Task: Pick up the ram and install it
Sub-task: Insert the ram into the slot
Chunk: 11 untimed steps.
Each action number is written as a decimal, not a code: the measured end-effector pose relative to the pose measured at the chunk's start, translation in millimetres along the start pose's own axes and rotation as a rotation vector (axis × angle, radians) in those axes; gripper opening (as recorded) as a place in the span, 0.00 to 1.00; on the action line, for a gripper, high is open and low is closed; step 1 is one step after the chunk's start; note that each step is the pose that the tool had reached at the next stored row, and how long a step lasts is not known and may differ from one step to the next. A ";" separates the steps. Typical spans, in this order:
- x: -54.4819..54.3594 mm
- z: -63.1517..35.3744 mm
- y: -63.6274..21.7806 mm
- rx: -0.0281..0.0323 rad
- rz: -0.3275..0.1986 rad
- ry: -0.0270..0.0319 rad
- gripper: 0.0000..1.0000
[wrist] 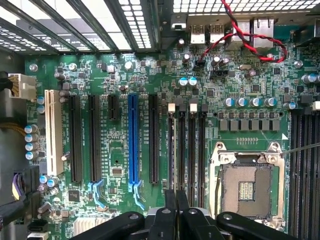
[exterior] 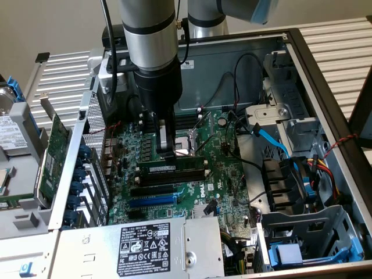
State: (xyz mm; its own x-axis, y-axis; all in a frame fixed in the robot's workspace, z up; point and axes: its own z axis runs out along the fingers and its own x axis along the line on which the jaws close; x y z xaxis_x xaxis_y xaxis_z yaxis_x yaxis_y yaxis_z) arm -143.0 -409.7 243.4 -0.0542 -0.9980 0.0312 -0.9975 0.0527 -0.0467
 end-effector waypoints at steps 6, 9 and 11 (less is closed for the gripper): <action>1.1 0.1 0.6 -0.0002 0.000 0.0003 0.12; 1.7 0.8 0.7 -0.0002 0.000 0.0003 0.12; 1.5 1.3 0.6 -0.0003 0.000 0.0005 0.12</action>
State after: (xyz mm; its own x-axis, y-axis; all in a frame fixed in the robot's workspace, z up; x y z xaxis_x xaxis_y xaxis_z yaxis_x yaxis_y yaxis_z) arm -143.6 -411.2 242.1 -0.0541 -0.9980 0.0317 -0.9975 0.0526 -0.0464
